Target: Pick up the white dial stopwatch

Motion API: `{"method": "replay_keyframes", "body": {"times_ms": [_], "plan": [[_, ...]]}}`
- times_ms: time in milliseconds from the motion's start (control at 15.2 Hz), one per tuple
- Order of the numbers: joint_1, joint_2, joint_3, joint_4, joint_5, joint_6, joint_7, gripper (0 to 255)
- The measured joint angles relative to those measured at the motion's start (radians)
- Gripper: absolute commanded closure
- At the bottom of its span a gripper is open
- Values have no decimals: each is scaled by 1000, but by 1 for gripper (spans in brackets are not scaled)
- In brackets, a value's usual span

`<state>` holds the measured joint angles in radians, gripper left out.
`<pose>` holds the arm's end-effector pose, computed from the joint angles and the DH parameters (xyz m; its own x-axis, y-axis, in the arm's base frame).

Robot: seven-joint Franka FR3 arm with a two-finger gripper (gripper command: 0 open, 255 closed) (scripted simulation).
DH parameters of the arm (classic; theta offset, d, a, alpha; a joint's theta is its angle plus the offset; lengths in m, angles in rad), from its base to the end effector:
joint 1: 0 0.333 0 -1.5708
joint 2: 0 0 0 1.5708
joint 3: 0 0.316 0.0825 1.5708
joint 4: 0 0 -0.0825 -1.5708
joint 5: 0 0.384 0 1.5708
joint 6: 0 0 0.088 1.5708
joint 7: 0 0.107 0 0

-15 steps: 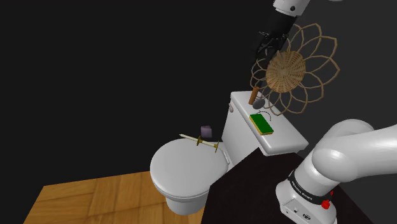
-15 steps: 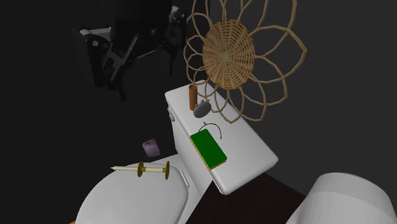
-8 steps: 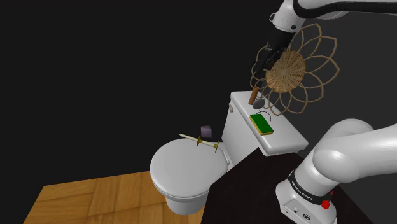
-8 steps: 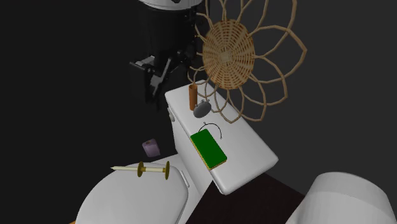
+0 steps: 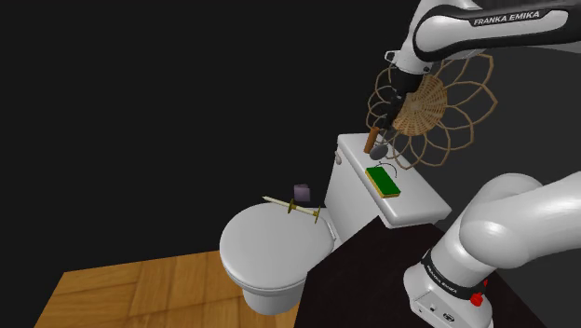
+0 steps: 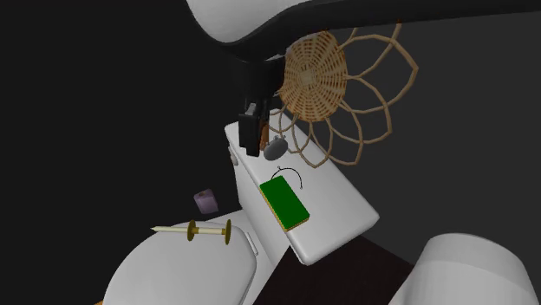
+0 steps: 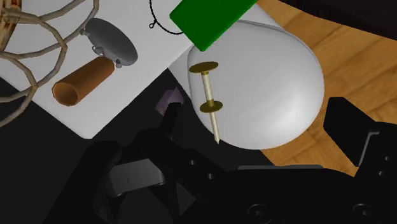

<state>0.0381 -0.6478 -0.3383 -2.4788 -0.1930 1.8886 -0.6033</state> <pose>0.3453 -0.1326 0.4988 0.9115 0.4095 0.0387 0.4096 -0.9123 0.0068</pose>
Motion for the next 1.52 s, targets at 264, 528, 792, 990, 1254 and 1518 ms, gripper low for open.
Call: {"method": "replay_keyframes", "body": {"times_ms": [264, 528, 792, 990, 1254, 1518], "plan": [[21, 99, -93, -4, -59, 81, -194, 0], [53, 233, -186, 17, -94, 178, -388, 0], [90, 391, -269, 62, -94, 277, -590, 0], [114, 530, -320, 103, -58, 360, -752, 0], [115, 644, -344, 139, -10, 426, -882, 0], [112, 694, -346, 125, 22, 483, -908, 0]]}}
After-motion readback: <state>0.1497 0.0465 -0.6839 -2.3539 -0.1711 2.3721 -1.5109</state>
